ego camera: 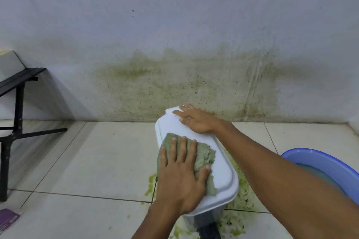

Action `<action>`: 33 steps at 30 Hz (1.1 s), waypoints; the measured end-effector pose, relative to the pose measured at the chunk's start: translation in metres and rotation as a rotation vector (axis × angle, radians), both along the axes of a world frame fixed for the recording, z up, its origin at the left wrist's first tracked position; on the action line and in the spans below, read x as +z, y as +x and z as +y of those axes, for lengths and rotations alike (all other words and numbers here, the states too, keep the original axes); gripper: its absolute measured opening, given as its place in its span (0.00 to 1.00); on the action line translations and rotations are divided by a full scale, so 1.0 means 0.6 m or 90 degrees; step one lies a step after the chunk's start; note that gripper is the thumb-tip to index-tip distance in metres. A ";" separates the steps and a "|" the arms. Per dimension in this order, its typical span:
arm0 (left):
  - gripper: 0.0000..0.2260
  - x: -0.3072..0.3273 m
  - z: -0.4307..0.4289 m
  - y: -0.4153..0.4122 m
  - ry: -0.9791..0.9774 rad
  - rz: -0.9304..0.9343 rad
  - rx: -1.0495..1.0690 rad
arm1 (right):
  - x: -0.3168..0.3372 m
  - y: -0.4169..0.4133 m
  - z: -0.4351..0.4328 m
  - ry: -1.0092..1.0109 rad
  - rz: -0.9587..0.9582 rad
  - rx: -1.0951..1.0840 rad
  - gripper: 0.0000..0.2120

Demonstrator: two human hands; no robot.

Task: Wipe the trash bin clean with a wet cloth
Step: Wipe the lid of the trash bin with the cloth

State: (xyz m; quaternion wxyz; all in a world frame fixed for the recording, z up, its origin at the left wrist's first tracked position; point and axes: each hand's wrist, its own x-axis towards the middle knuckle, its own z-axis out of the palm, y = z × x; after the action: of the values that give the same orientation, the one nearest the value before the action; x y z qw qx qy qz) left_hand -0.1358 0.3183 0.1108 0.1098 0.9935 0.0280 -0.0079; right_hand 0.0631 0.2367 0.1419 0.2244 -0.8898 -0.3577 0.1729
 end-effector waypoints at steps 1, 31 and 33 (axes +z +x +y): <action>0.37 -0.002 -0.002 -0.007 -0.001 -0.007 0.000 | -0.006 0.006 0.010 -0.032 -0.024 0.017 0.23; 0.29 0.024 -0.013 0.034 -0.019 0.011 -0.087 | -0.045 -0.080 -0.210 -0.138 -0.220 -0.251 0.28; 0.31 0.010 -0.049 -0.013 -0.007 -0.018 -0.077 | -0.048 -0.070 -0.206 -0.088 -0.193 -0.175 0.25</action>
State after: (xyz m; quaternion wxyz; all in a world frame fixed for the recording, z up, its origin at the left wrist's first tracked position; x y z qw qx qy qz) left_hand -0.1433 0.2890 0.1167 0.1151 0.9928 -0.0337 -0.0002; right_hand 0.0209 0.1130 0.1129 0.1280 -0.9594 -0.2496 0.0290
